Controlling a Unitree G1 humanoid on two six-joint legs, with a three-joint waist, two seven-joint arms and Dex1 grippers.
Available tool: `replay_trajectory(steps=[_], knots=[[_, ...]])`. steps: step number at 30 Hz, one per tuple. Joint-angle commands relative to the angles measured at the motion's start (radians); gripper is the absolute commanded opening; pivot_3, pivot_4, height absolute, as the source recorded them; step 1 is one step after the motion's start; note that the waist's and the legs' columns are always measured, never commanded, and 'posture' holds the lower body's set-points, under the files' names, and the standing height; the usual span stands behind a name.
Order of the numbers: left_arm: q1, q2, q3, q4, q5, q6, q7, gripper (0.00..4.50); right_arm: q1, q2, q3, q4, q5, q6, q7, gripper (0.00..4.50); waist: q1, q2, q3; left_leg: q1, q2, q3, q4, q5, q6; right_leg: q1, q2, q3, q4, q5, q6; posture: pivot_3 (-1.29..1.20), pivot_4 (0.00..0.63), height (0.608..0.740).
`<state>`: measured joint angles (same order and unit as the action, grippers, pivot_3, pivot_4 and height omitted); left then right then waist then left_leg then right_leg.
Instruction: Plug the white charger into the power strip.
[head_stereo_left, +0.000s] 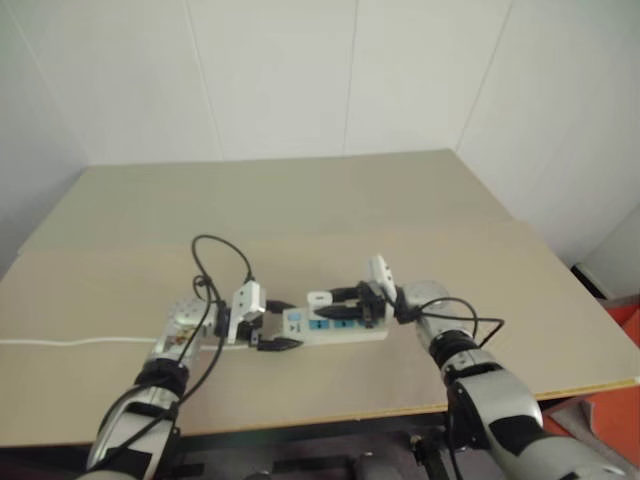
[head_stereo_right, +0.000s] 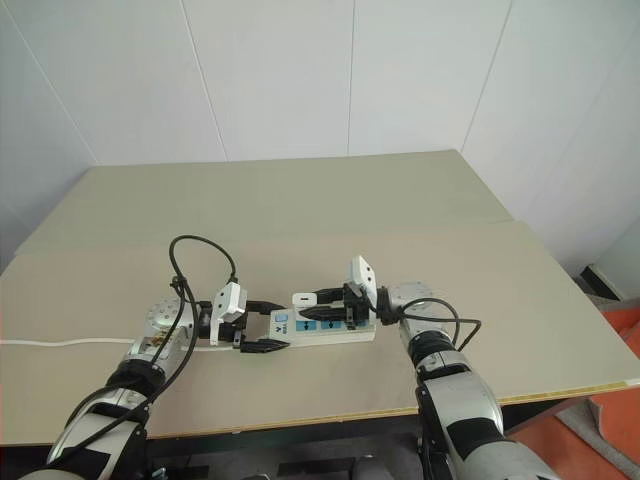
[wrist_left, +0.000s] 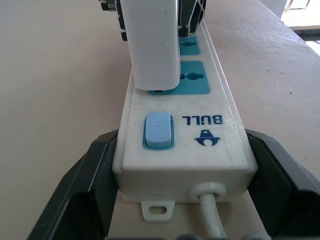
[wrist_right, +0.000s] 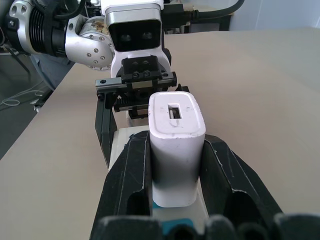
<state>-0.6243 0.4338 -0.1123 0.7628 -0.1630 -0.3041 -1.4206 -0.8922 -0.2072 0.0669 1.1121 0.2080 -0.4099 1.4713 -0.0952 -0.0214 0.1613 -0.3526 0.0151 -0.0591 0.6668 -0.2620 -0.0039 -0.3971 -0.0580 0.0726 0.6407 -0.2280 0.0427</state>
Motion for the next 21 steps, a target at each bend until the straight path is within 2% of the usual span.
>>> replay_trajectory(steps=[1,14,21], knots=[[0.042,0.057,-0.020,0.023,0.041,0.007,-0.016,3.26,0.022,-0.054,0.007,0.055,-0.064,-0.006,-0.028,1.10,0.000,0.000,0.000,0.000,0.000,0.000,0.000,0.000,0.000,0.000,0.000,0.000,0.000,0.000,0.000,0.00,0.150,0.740],[0.057,0.071,-0.016,-0.011,0.028,0.027,-0.026,3.26,0.027,-0.055,0.050,0.084,-0.119,-0.051,-0.029,1.10,-0.003,0.000,0.000,0.001,0.000,0.000,-0.001,0.000,0.000,0.001,0.000,0.000,0.000,-0.001,-0.001,0.00,0.150,0.740],[0.073,0.076,-0.021,-0.035,0.023,0.034,-0.030,3.26,0.011,-0.049,0.091,0.109,-0.159,-0.016,-0.048,1.10,-0.006,0.000,0.000,0.004,0.001,0.000,-0.003,0.000,0.000,0.002,0.000,0.000,0.000,-0.002,-0.002,0.00,0.150,0.740]])
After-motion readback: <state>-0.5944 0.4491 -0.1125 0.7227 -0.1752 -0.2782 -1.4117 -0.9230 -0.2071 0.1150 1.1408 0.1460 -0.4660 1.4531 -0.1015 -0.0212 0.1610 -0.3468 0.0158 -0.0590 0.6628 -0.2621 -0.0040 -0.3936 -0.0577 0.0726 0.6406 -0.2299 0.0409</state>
